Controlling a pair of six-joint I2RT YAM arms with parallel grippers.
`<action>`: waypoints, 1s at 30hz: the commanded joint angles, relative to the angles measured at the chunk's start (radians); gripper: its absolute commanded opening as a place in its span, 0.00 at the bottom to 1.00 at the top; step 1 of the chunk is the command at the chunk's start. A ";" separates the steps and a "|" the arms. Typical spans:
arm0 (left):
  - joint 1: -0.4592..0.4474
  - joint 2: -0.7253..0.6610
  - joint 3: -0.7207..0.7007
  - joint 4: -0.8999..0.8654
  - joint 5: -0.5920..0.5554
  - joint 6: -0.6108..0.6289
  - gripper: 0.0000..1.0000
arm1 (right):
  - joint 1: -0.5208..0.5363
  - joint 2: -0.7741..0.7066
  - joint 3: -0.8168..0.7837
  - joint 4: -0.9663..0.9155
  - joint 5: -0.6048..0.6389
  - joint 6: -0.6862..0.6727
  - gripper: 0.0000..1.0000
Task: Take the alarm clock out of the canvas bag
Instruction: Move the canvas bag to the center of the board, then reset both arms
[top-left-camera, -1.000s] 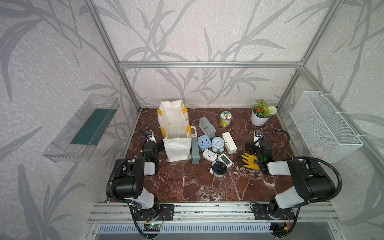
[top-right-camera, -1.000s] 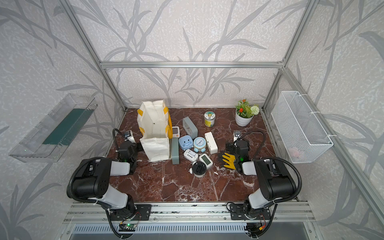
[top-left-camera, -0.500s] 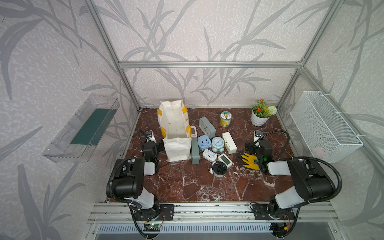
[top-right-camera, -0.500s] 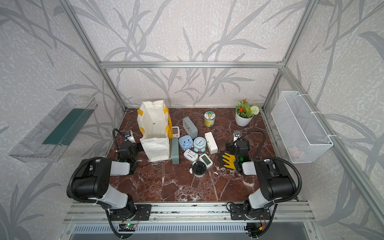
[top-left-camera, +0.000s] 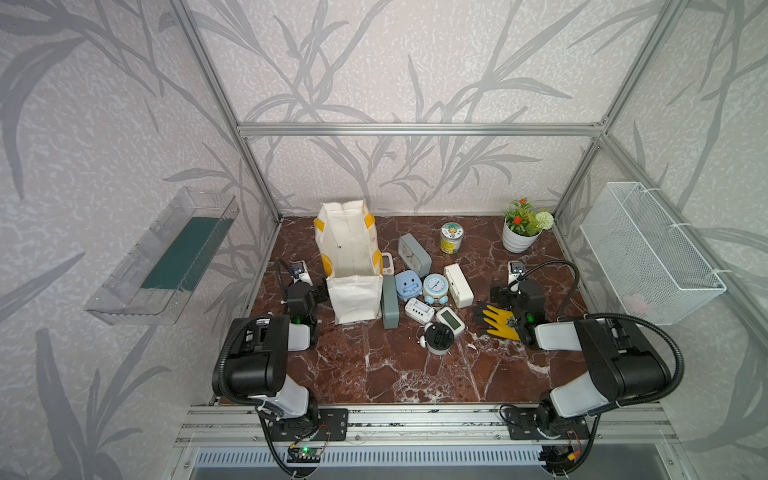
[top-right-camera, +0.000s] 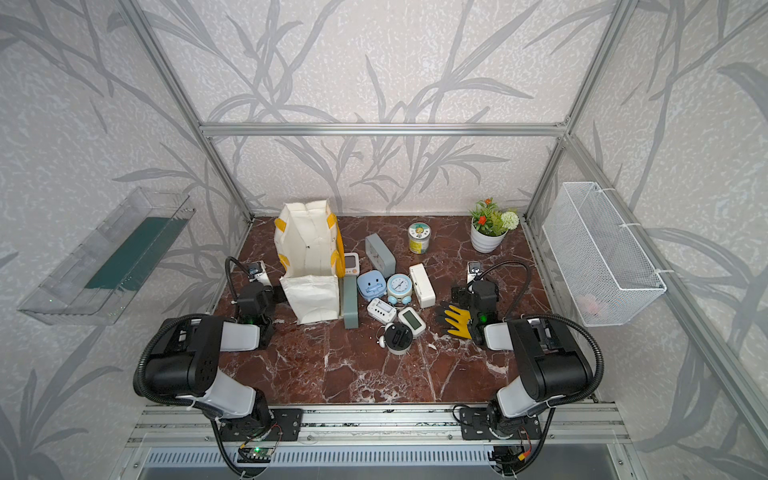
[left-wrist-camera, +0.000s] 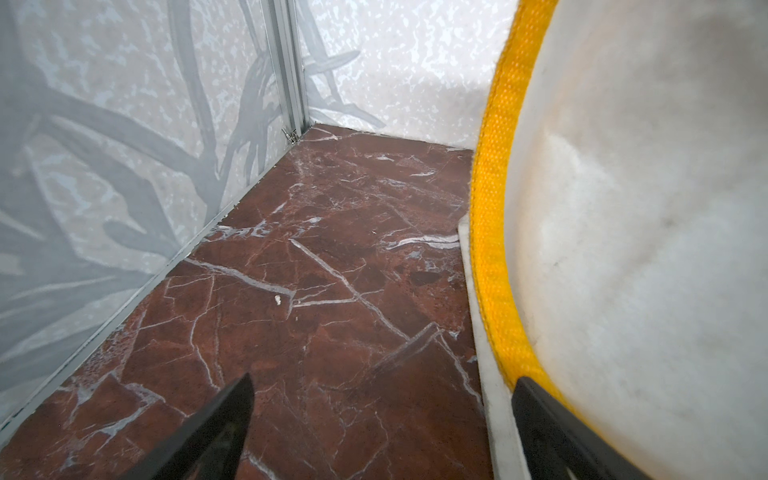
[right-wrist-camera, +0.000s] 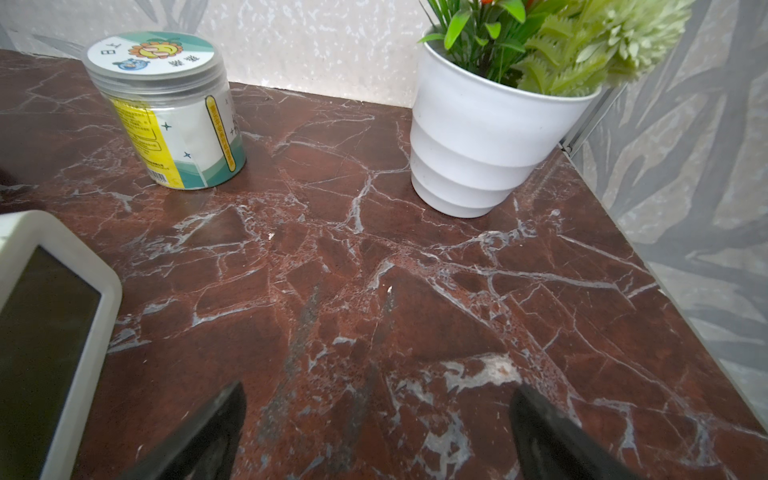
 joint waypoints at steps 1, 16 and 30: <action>-0.005 0.000 -0.002 0.003 0.009 0.022 0.99 | -0.004 -0.004 0.017 0.017 0.005 -0.004 0.99; -0.007 0.000 -0.001 0.003 0.007 0.025 0.99 | -0.003 -0.013 0.003 0.026 -0.125 -0.061 0.99; -0.023 -0.002 -0.005 0.010 -0.005 0.039 0.99 | -0.003 -0.023 -0.035 0.086 -0.232 -0.110 1.00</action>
